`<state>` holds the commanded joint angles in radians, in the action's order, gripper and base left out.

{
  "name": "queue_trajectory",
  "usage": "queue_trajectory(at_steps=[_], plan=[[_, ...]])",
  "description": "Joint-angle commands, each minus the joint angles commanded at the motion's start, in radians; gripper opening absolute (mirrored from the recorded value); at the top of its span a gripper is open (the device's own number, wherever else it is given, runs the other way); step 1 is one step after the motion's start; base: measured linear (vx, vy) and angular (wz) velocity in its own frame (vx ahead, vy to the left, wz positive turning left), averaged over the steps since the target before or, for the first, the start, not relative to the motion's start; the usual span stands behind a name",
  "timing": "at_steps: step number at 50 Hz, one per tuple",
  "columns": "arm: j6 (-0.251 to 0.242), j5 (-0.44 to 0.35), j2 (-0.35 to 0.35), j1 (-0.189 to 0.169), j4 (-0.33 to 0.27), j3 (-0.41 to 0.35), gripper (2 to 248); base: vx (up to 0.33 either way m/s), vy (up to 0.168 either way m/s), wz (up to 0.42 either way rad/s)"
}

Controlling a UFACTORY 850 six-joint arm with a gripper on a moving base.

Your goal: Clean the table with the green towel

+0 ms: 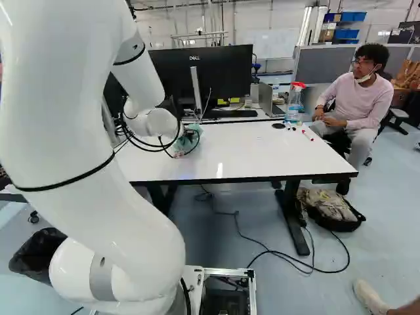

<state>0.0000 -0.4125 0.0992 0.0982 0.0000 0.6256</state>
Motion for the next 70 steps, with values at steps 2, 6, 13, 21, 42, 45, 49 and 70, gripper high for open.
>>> queue_trajectory(at_steps=[2,6,13,21,42,45,49,70], plan=[[0.0,-0.002,-0.002,0.002,0.0,-0.007,55,0.0,0.0,0.0],[0.0,-0.006,-0.005,0.005,0.0,-0.021,55,0.0,0.0,0.0],[0.0,-0.011,0.004,0.007,0.0,-0.031,55,0.0,0.0,0.0],[0.0,-0.011,0.029,0.007,0.0,-0.025,55,0.0,0.0,0.0],[0.0,-0.011,0.044,0.007,0.0,-0.021,55,0.0,0.0,0.0],[0.0,-0.011,0.044,0.007,0.0,-0.021,55,0.0,0.0,0.0],[0.0,-0.011,0.044,0.007,0.0,-0.021,55,0.0,0.0,0.0],[0.0,0.003,0.044,0.007,0.0,-0.021,55,0.0,0.0,0.0]])
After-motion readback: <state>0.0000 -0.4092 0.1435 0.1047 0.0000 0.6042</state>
